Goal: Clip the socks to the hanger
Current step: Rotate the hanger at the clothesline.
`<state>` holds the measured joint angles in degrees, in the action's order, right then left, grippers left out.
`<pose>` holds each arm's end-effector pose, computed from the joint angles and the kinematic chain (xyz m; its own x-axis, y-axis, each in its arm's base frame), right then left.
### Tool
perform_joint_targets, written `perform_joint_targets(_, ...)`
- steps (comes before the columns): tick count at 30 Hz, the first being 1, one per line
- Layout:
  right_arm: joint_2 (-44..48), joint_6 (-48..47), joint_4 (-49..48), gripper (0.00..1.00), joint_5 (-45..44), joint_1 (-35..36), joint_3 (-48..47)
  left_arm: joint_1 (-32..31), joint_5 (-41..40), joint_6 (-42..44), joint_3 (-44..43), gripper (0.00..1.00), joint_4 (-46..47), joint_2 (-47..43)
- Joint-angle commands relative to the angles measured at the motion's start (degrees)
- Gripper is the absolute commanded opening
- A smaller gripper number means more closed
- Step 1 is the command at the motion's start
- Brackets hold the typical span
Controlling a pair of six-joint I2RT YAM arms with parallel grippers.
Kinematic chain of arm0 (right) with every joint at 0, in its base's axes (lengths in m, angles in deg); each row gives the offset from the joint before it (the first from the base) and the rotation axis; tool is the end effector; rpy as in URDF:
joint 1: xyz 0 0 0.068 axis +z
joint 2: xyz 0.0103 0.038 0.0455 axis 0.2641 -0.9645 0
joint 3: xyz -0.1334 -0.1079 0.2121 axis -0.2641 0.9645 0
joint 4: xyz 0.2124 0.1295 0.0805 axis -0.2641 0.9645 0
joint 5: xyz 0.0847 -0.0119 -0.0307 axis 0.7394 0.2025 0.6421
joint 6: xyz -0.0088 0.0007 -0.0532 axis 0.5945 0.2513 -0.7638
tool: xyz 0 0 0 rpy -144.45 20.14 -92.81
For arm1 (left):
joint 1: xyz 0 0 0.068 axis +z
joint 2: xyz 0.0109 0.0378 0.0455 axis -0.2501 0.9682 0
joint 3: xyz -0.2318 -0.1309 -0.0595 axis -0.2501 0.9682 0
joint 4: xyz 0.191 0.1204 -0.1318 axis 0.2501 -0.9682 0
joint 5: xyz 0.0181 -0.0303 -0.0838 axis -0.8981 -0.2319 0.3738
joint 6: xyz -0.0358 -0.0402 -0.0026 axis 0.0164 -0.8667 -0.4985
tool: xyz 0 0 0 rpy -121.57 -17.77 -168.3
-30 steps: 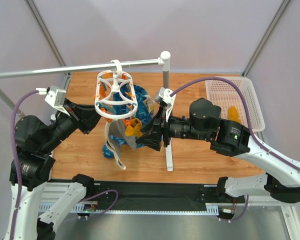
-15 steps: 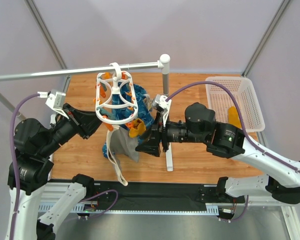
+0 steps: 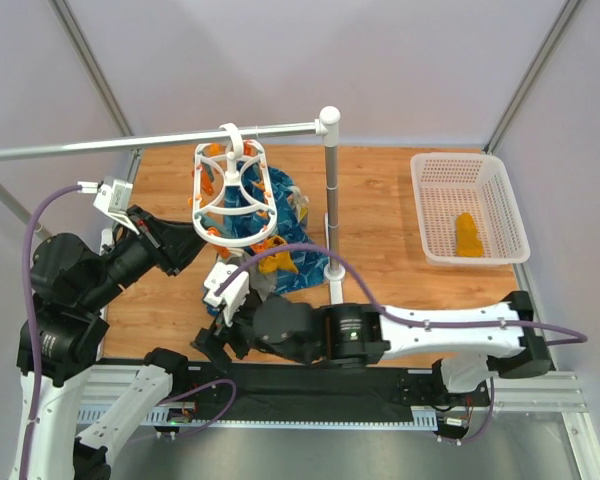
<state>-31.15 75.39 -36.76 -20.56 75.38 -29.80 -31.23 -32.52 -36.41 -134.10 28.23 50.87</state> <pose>0.0055 0.3409 0.4238 -0.1947 -0.1963 -0.9610 -0.9462 0.2959 0.1313 0.0666 -0.0356 0.4726 -0.3544 -0.3877 -0.8509 0.5632 0.6380 -0.5252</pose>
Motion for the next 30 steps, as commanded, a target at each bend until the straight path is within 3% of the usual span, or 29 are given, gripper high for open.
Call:
perform_joint_targets(1,-4.7,-7.2,-1.9,0.77,-29.6,0.2,-2.5,0.1,0.3,-0.7,-0.4,0.0,-0.8,0.8)
perform_joint_targets(8,-9.7,-10.1,-5.7,0.69,-35.9,-0.3,-2.6,0.1,-0.4,0.1,-1.0,0.0,-2.6,0.1)
perform_joint_targets(11,-11.3,-9.9,-5.6,0.61,-37.8,-1.1,-4.3,0.1,-0.3,0.0,-1.0,0.0,-2.7,-0.2)
perform_joint_targets(14,-10.7,-9.4,-5.6,0.35,-37.3,-1.7,-3.9,0.1,-0.7,0.3,-0.9,0.0,-3.1,-0.7)
perform_joint_targets(15,-10.0,-8.7,-5.5,0.17,-37.6,-1.8,-3.5,0.1,-1.2,0.5,-1.1,0.01,-4.0,-0.8)
perform_joint_targets(18,-5.1,-7.4,-5.3,0.01,-35.4,-1.9,0.7,0.1,-3.5,3.0,-1.9,0.34,-6.9,-1.5)
perform_joint_targets(23,5.4,-7.0,-2.6,0.0,-24.8,-2.5,8.3,0.1,-7.1,5.7,-0.7,0.54,-9.7,-5.3)
perform_joint_targets(24,7.1,-6.2,-0.8,0.0,-22.6,-3.1,8.4,0.1,-7.4,6.2,-0.2,0.68,-9.4,-6.0)
perform_joint_targets(30,20.1,-1.6,5.4,0.01,-0.4,-11.4,13.3,0.1,-9.2,7.2,3.8,0.7,-7.0,-11.4)
